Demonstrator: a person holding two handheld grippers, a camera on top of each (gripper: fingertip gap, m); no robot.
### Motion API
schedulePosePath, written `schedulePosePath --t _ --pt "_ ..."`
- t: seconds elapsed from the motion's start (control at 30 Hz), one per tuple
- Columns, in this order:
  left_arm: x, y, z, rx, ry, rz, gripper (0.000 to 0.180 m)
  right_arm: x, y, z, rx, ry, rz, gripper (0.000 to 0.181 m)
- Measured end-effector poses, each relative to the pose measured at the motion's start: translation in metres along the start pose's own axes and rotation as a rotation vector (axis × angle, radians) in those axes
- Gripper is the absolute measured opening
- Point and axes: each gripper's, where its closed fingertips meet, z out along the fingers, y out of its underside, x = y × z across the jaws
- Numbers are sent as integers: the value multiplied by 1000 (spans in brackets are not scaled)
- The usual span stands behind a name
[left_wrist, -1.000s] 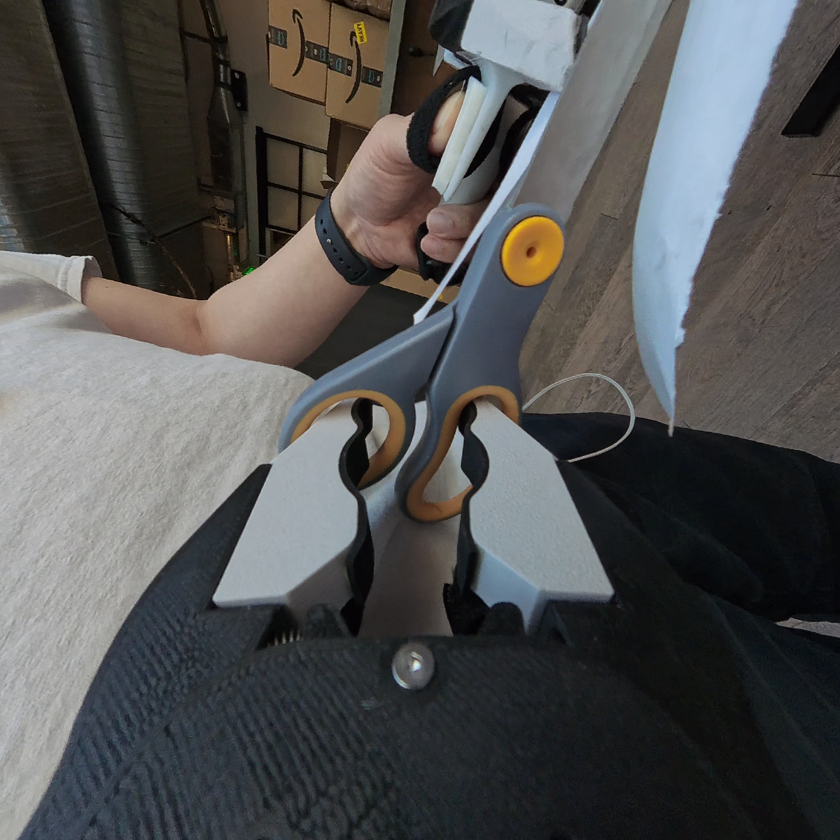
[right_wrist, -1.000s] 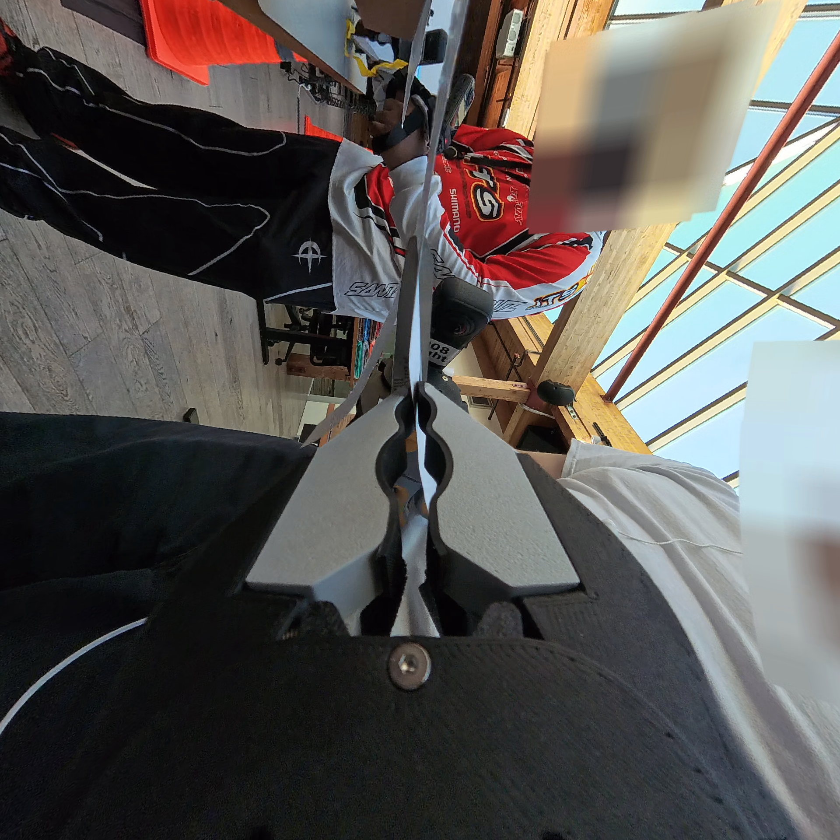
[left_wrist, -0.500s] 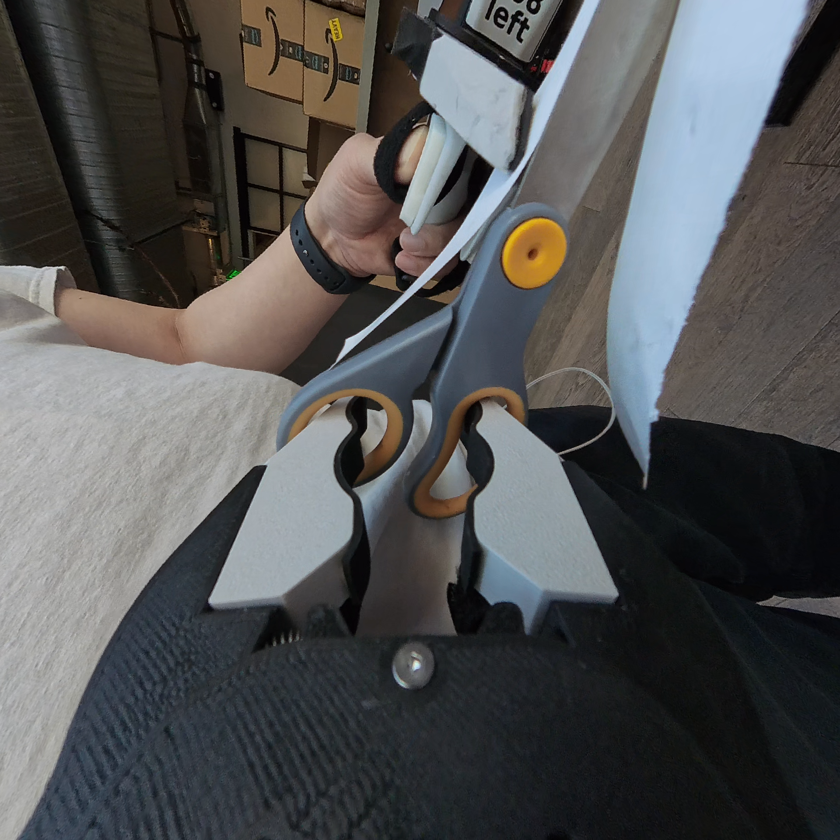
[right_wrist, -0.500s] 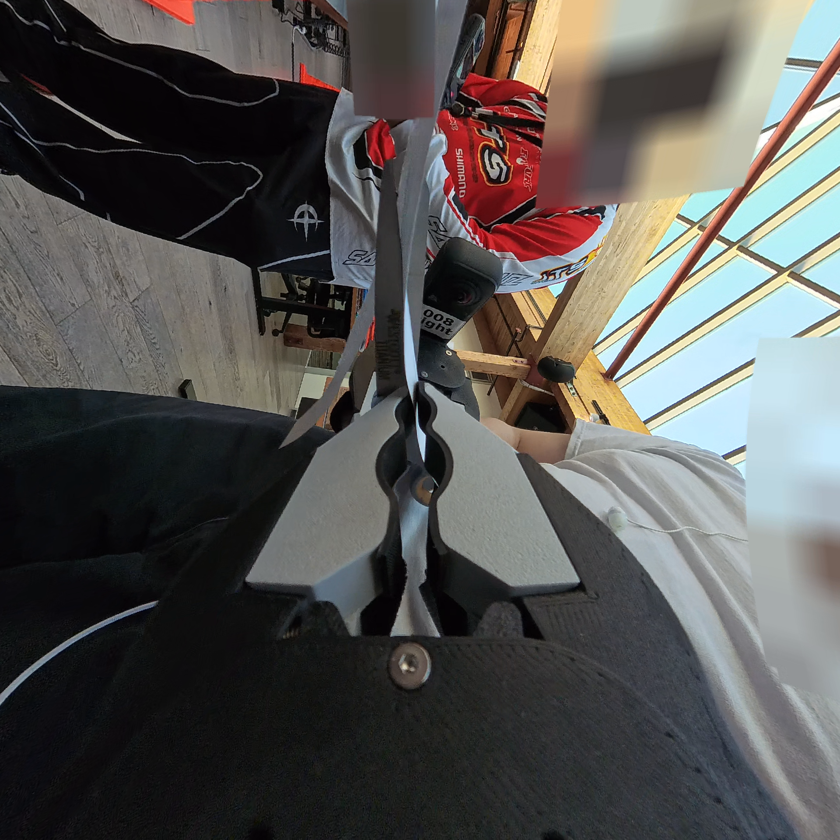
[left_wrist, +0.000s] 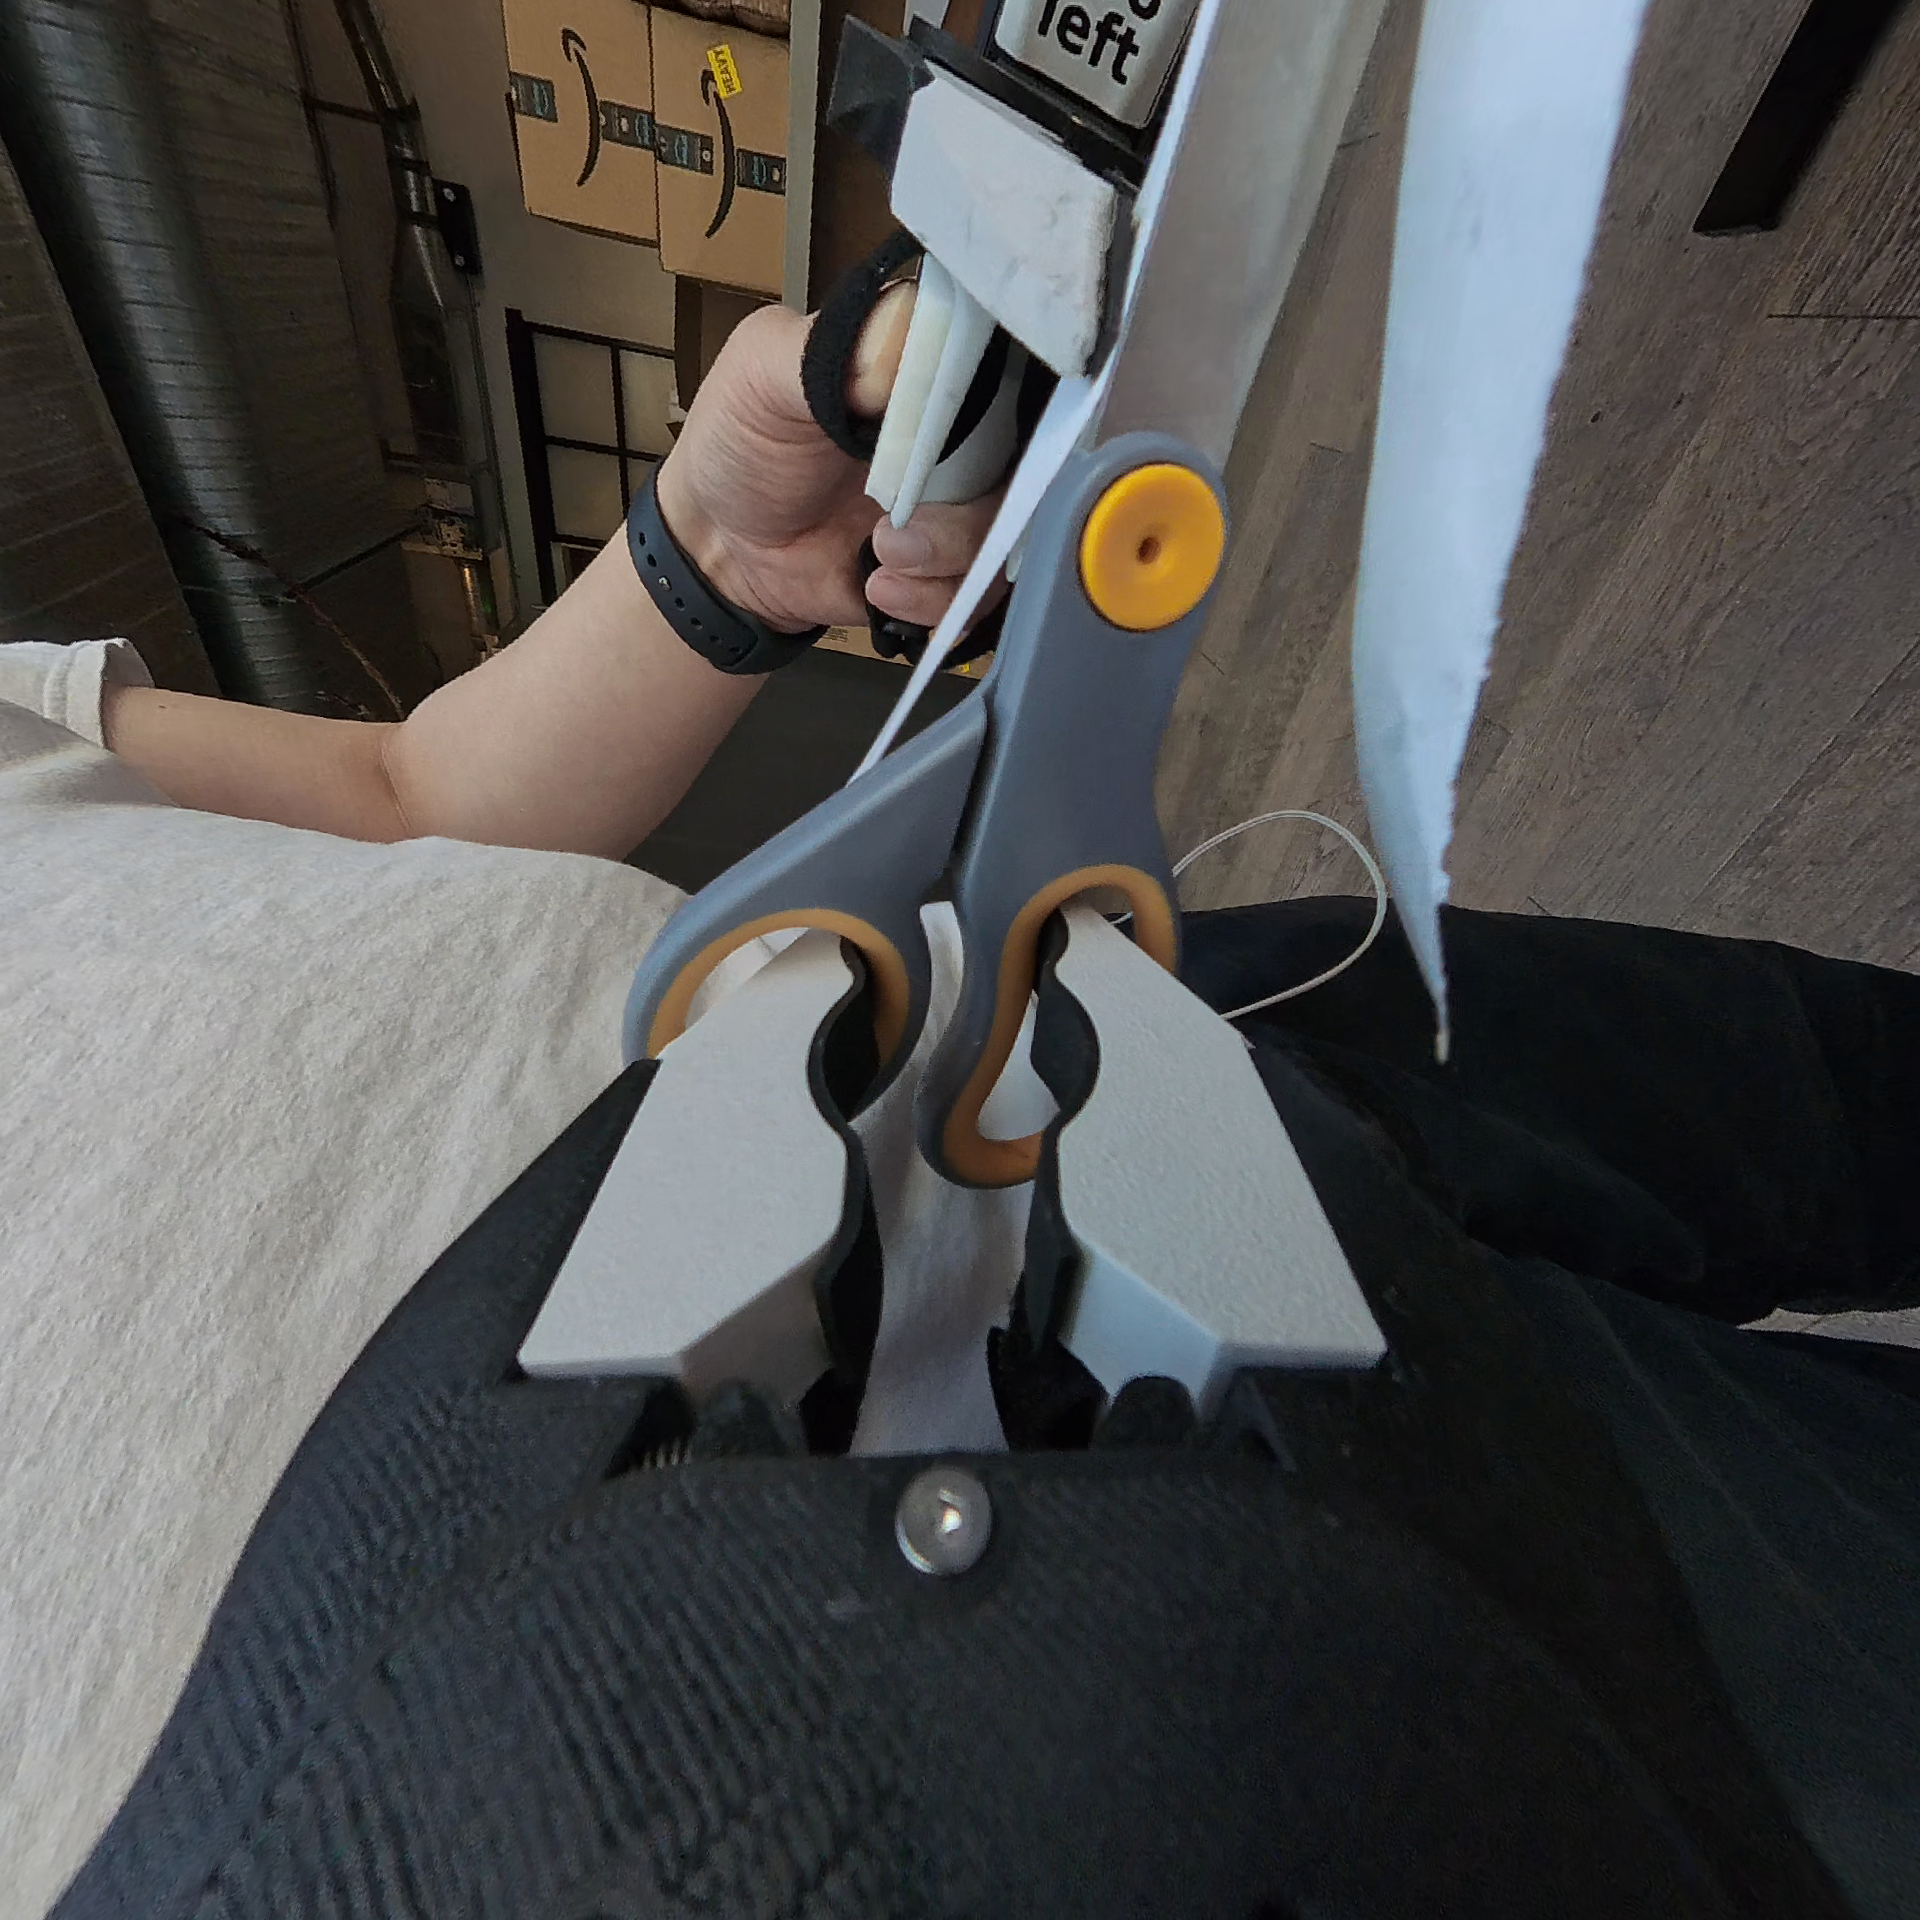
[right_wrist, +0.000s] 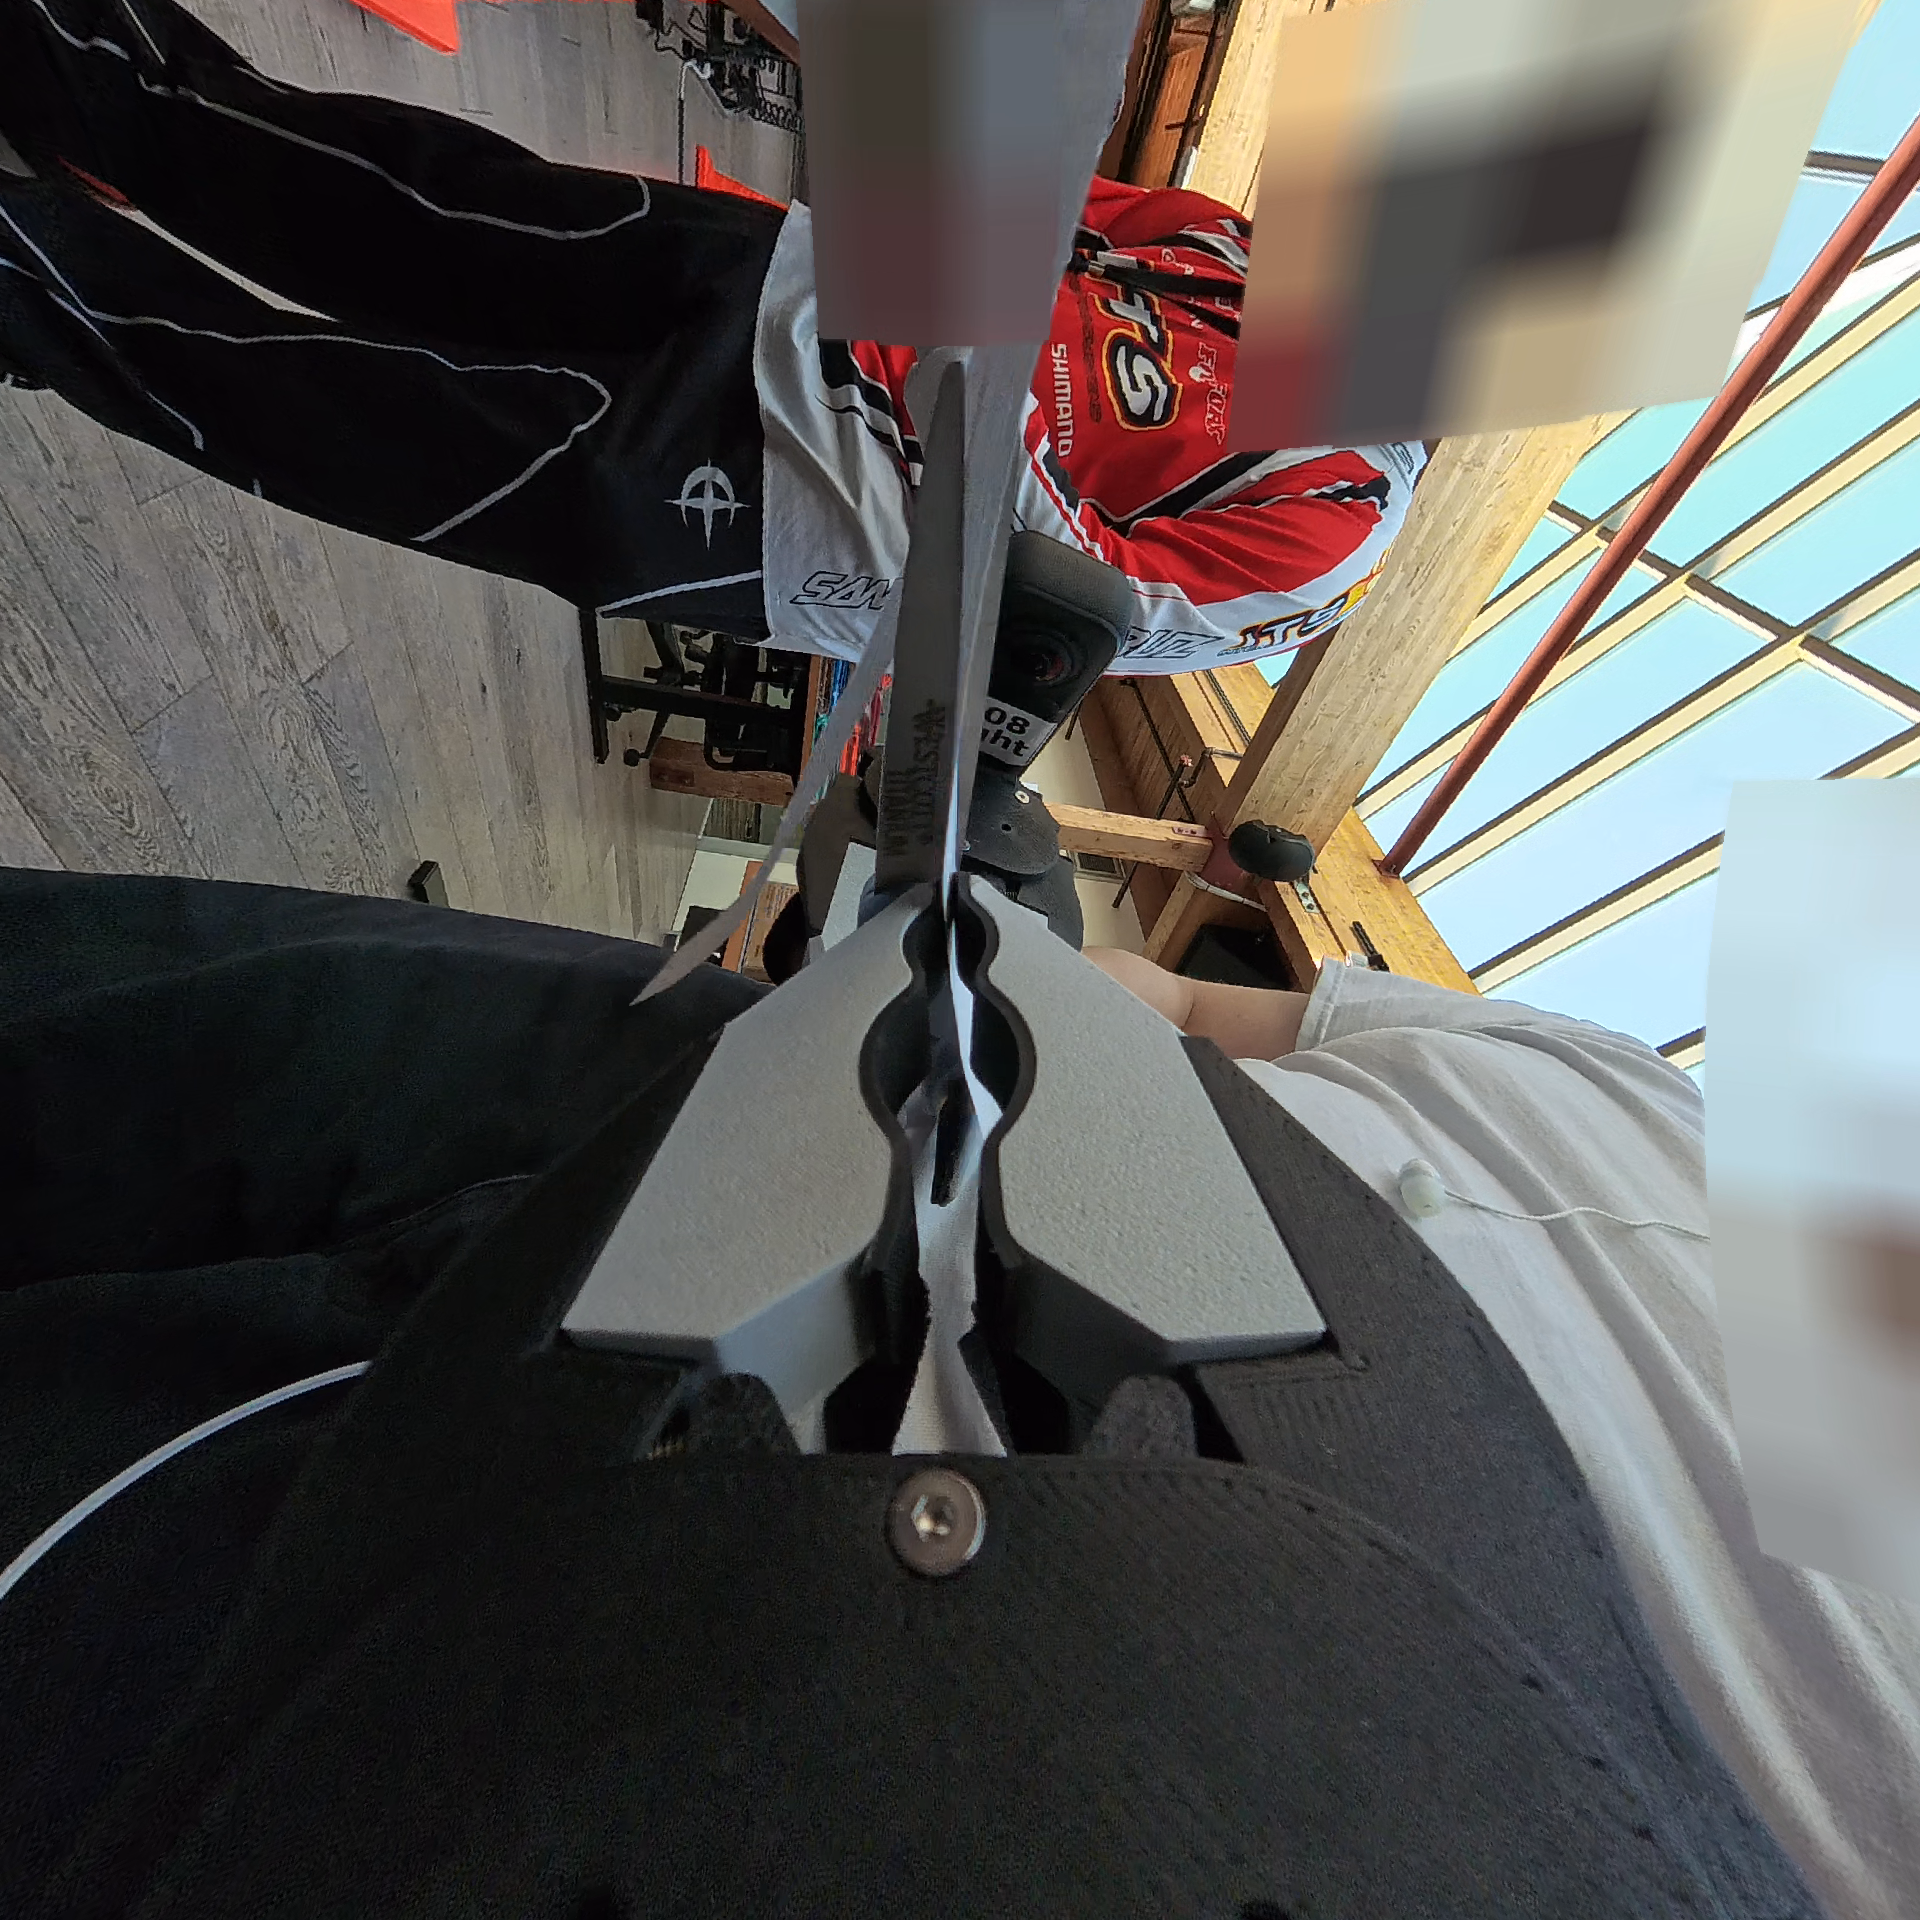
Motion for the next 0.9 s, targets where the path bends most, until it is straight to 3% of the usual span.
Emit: schedulePosePath --t 0.9 --pt "7 9 -3 -24 75 -49 19 -3 4 3 30 9 7 0"
